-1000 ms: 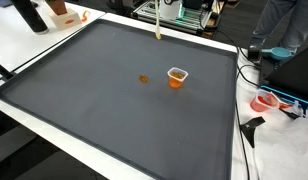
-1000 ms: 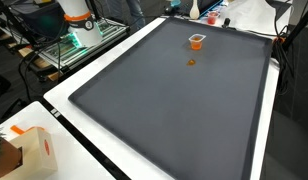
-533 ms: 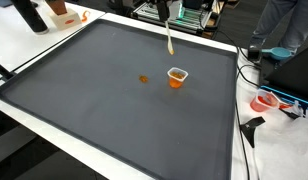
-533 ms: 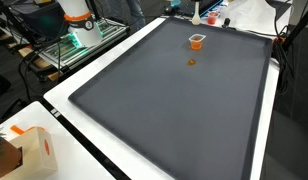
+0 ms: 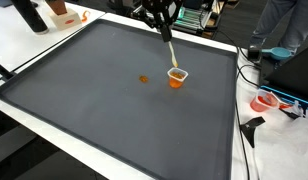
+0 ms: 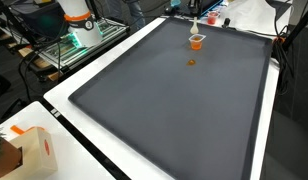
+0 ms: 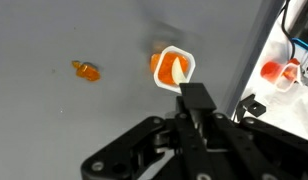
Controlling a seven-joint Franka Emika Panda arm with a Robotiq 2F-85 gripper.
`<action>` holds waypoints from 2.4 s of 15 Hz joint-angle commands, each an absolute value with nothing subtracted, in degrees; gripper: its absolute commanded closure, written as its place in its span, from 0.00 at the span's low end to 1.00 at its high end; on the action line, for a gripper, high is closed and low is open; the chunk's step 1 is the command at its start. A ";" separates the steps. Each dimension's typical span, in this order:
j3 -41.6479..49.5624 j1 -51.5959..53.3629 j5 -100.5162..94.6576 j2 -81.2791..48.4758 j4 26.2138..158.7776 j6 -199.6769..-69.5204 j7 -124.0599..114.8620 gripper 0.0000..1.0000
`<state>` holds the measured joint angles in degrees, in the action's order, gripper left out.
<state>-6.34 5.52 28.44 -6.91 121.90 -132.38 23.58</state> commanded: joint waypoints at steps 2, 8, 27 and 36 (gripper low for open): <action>-8.10 4.68 31.12 -9.45 122.90 -136.09 26.69 0.97; -9.70 4.29 30.98 -12.29 123.10 -141.12 27.98 0.97; -12.04 -0.42 44.08 -16.36 122.45 -137.65 40.06 0.97; -10.81 -0.73 46.66 -16.85 121.93 -132.44 39.50 0.97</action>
<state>-11.16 -0.30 44.58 -16.40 122.09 -134.52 38.42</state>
